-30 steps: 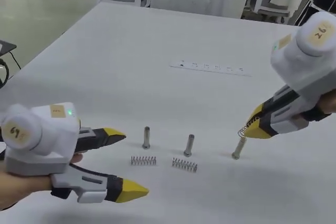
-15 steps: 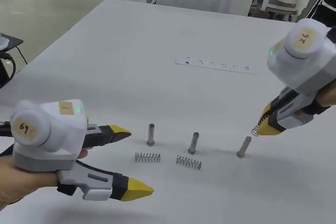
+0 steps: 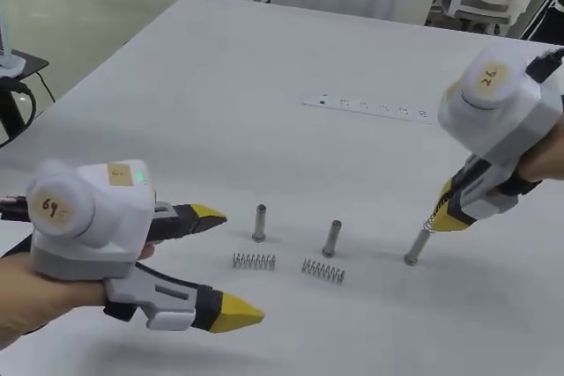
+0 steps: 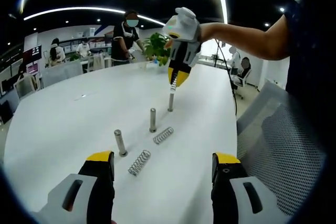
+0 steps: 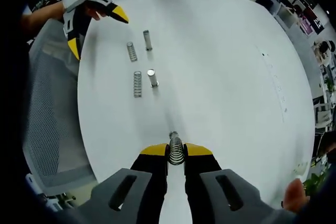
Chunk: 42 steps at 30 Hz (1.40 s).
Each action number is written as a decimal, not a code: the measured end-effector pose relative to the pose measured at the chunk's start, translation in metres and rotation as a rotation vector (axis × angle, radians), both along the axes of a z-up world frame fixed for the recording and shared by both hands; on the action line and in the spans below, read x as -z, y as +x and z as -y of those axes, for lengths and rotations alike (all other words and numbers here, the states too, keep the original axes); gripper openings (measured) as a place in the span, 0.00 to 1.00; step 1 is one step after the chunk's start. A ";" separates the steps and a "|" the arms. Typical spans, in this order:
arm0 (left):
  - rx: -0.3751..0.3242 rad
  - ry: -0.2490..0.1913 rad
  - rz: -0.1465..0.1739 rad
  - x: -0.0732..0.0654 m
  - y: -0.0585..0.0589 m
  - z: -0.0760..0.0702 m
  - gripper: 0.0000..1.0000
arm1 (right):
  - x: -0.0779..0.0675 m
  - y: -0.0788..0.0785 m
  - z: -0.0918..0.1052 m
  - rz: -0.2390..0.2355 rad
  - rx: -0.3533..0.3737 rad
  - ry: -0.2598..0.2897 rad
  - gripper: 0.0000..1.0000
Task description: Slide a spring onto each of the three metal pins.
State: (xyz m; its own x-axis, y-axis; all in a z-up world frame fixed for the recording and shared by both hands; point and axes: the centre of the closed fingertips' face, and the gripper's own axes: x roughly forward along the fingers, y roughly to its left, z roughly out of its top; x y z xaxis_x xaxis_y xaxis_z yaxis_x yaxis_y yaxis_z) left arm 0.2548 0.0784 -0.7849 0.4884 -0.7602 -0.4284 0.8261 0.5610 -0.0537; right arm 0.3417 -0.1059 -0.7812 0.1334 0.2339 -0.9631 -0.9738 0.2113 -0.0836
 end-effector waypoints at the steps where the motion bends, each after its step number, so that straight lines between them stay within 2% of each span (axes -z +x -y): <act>1: -0.001 0.000 0.000 0.000 0.000 0.000 0.72 | 0.001 0.000 0.000 -0.003 0.000 -0.001 0.09; 17: 0.011 -0.002 -0.008 0.002 -0.001 0.001 0.71 | 0.016 0.002 0.000 -0.039 0.004 -0.024 0.09; 42: 0.015 0.005 -0.018 0.005 -0.001 0.002 0.70 | 0.055 0.003 -0.001 -0.076 0.016 -0.071 0.09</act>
State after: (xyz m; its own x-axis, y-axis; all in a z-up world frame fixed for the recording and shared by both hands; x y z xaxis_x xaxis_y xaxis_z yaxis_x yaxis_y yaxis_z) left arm 0.2537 0.0766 -0.7894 0.4694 -0.7652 -0.4406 0.8331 0.5492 -0.0663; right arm 0.3448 -0.1046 -0.8360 0.0629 0.1630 -0.9846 -0.9744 0.2235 -0.0252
